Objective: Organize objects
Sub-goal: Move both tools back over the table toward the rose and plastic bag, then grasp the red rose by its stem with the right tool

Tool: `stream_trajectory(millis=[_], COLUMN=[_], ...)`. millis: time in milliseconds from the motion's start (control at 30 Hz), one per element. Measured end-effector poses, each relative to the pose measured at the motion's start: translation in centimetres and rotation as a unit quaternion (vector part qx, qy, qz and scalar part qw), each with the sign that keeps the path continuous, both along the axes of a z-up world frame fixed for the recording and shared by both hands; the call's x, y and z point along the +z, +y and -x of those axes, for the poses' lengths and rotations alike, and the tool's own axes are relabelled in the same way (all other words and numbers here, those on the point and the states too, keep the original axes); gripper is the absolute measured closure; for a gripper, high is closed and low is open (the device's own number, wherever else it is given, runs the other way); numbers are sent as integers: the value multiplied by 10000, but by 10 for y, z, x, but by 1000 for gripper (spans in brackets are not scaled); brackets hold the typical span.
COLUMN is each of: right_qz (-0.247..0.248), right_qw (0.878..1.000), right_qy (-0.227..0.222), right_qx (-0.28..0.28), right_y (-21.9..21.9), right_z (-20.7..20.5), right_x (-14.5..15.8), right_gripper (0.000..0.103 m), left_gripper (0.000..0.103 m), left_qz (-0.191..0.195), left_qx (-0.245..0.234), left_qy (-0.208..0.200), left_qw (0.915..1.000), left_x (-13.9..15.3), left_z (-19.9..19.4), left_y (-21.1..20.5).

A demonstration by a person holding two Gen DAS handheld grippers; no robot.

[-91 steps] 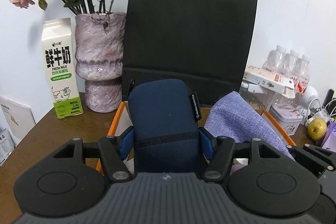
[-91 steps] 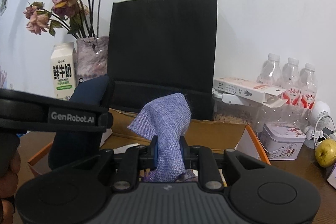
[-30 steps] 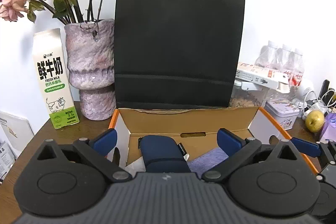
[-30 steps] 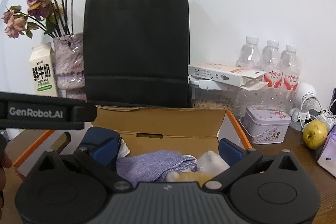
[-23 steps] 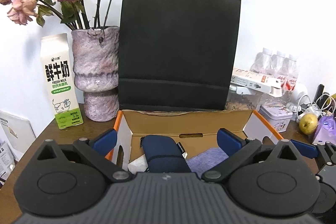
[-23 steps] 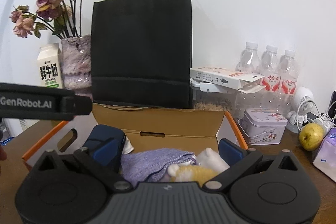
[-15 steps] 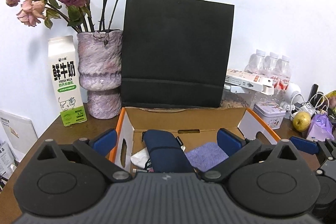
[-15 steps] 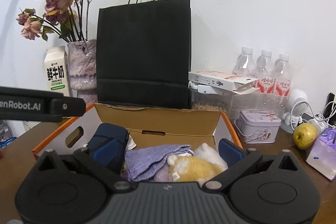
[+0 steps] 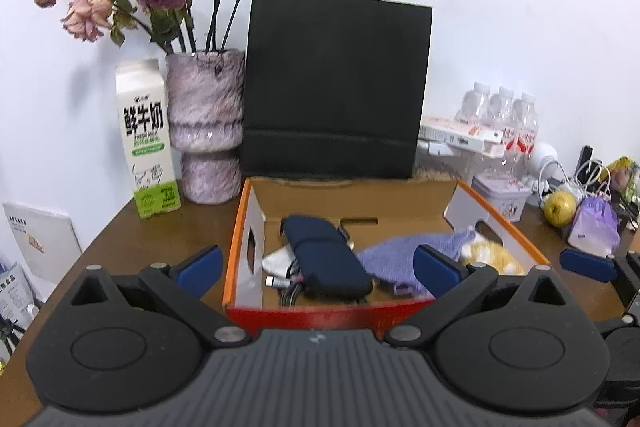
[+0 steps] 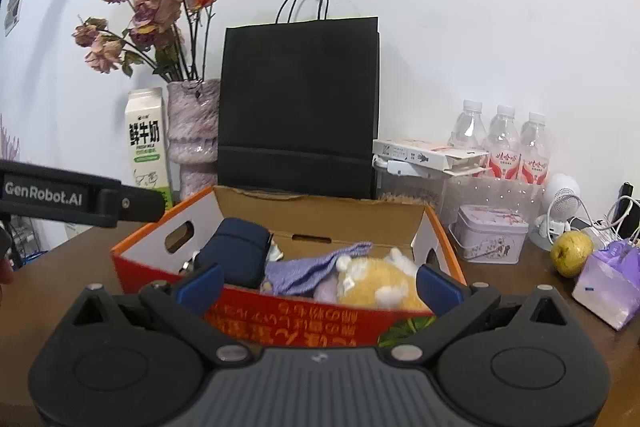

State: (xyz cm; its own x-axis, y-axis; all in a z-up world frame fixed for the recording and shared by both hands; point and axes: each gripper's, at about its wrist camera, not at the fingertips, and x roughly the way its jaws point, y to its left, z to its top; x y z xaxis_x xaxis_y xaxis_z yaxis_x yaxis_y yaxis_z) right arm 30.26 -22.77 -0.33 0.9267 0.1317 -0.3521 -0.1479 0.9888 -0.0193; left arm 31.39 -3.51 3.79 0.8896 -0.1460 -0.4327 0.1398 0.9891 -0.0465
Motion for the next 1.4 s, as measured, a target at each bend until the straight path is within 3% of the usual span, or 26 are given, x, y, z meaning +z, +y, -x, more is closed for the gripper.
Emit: stream_trajectory(millis=[733,1400], right_qz=[-113,18], right_qw=[9999,9995], right_qy=[36,302], right_qx=[51,-48], right_y=[6,14], right_z=[82,126], right_x=[-14,-41], right_gripper=[0,0], left_gripper=[0,0], left_qz=[-195,-158], left_qx=[-210,-469], left_qy=[-61,139], left_qw=[9996,9987], left_x=[-15,-48], left_z=[75,115], left_y=[4,23])
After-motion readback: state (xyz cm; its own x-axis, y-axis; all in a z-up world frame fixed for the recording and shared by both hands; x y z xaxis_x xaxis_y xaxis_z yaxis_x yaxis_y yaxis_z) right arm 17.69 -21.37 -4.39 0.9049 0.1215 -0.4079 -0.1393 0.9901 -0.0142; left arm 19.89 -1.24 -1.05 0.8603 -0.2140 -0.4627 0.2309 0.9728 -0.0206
